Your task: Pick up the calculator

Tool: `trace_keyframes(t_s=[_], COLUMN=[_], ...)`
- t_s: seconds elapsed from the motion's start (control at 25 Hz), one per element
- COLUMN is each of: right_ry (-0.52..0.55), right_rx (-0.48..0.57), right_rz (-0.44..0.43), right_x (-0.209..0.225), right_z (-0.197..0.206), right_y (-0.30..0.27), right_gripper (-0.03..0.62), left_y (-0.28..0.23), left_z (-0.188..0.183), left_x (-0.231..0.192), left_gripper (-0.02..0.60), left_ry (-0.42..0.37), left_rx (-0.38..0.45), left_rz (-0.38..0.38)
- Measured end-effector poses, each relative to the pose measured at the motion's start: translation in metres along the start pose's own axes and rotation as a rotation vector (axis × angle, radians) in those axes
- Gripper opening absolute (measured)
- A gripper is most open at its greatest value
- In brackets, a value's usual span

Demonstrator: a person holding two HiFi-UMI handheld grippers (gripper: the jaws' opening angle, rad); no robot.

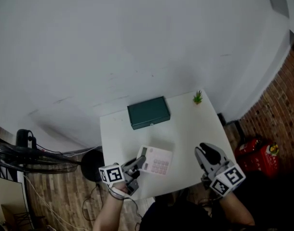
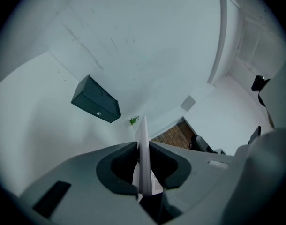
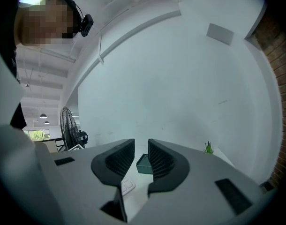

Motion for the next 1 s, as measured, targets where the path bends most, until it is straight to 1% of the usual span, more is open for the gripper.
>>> trace_keyframes(t_s=[0.24,0.4,0.68,0.88,1.0], right_ry=[0.011,0.029,0.065,0.090,0.097], right_rx=[-0.005,-0.011,0.014,0.037,0.051], right_rz=[0.017,0.018,0.004,0.009,0.012], right_x=[0.006,0.008,0.010,0.015,0.020], right_z=[-0.009,-0.017,-0.035,-0.046,-0.050], right_y=[-0.002,-0.007,-0.016,-0.016,-0.014], right_gripper=[0.064,0.063,0.044,0.040,0.040], left_y=[0.013,0.017,0.026,0.030,0.029], left_z=[-0.004,-0.010,-0.027,-0.029,-0.036], left_x=[0.016,0.029,0.050,0.059,0.068], left_gripper=[0.061,0.061,0.061,0.061,0.061], left_ry=[0.058,0.082,0.097,0.157,0.135], left_rx=[0.093,0.142,0.204,0.231,0.254], left_rz=[-0.011,0.008,0.033,0.037,0.064])
Point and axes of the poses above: the fingertips, and each gripper's own axes: y backward along the fingers, x to its right, z out of its underside, the point moved 10 cm from there along y, backward along the fingers, and after that the axes turned 11 degrees about -z, right-handed, at the moved point
